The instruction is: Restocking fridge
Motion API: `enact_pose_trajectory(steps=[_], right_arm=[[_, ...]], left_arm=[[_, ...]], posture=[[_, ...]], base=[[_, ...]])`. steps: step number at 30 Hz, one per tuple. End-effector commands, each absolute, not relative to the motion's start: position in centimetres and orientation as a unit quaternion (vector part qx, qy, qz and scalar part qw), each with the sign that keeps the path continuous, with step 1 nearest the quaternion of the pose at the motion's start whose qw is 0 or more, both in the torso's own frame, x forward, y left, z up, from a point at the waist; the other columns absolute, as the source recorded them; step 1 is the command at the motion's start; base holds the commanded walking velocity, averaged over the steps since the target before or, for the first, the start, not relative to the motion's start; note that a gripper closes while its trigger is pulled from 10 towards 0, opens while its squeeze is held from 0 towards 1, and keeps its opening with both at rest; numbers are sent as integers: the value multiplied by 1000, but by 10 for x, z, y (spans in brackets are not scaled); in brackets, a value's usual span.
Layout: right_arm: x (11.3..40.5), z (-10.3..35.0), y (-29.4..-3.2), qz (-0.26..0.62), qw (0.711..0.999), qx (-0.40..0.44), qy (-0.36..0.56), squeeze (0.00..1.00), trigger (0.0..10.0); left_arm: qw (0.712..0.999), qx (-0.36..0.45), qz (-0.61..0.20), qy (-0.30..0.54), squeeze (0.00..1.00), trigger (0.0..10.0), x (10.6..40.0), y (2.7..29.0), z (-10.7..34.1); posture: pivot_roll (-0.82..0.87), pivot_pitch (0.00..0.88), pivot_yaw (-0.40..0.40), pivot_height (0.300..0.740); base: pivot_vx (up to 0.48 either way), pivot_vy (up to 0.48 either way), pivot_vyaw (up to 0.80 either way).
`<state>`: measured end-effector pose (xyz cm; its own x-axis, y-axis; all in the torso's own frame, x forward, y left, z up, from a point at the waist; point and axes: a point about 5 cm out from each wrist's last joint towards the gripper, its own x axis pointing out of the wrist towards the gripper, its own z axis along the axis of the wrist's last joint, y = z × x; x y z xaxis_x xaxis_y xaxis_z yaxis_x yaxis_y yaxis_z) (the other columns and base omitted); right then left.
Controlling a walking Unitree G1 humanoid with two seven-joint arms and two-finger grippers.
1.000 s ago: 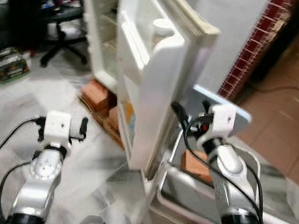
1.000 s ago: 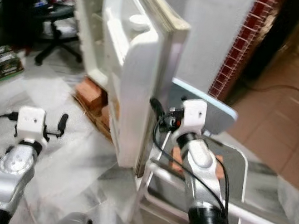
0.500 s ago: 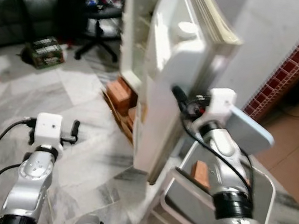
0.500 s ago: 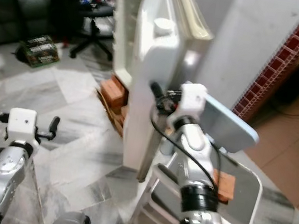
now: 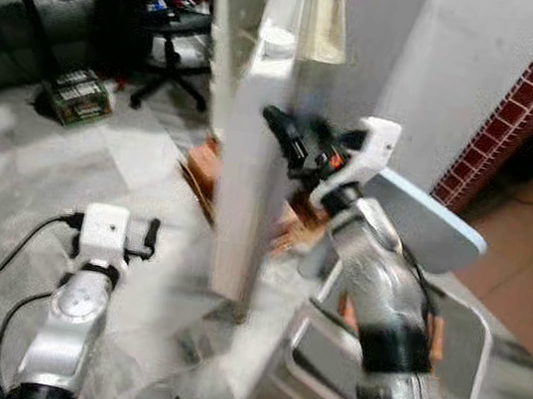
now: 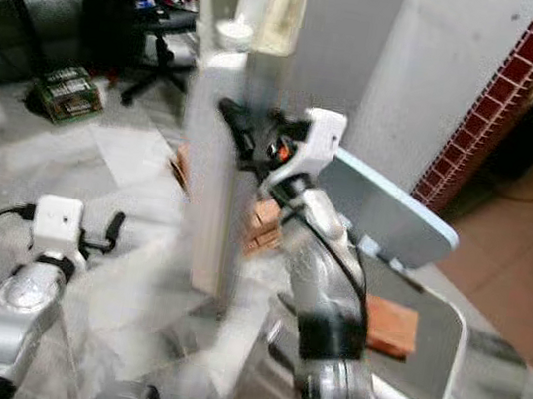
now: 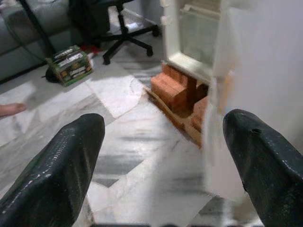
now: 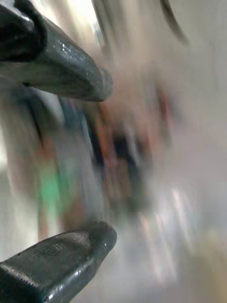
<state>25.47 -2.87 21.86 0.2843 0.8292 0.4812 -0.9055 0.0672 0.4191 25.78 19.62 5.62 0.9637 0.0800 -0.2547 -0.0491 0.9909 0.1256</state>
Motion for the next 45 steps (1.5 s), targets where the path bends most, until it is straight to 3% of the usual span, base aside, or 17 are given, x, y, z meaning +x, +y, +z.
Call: enact_pose_trajectory(steps=[1,5,10,12,15,17,19,20,26,38,45], right_arm=[[223,238,-21,695,635,332,-66,0,10000],[224,228,-26,690,646,323,-49,0,10000],[240,210,-31,652,692,308,-22,0,10000],[249,199,-32,625,728,283,-14,0,10000],[271,168,-45,510,828,229,44,0,10000],[283,157,-54,453,867,198,54,0,10000],[286,155,-57,438,877,191,52,0,10000],[295,147,-65,387,903,178,63,0,10000],[310,124,-83,288,945,120,99,0,10000],[327,111,-96,164,978,70,106,0,10000],[333,117,-90,150,979,91,106,0,10000]], left_arm=[[989,59,32,135,0,10000,257,198,55],[988,59,26,137,0,10000,257,197,54],[988,60,20,138,0,10000,260,196,54],[989,60,20,137,0,10000,261,196,55],[989,56,33,130,0,10000,262,199,57],[990,54,36,128,0,10000,262,201,58],[990,54,36,128,0,10000,262,201,58],[990,54,36,128,0,10000,262,201,58],[990,54,30,130,0,10000,262,200,57],[992,40,6,121,0,10000,260,196,58],[992,35,6,122,0,10000,260,194,58]], posture=[[150,1,-39,740],[146,1,-37,740],[139,0,-27,740],[140,0,-27,740],[145,0,-29,740],[147,0,-31,740],[148,0,-31,740],[147,0,-31,740],[146,0,-28,740],[144,0,-29,740],[137,0,-32,740]], base=[[0,0,0],[0,0,0],[0,0,0],[0,0,0],[0,96,0],[0,317,0],[0,362,0],[0,398,0],[0,444,0],[0,471,0],[34,419,0]])
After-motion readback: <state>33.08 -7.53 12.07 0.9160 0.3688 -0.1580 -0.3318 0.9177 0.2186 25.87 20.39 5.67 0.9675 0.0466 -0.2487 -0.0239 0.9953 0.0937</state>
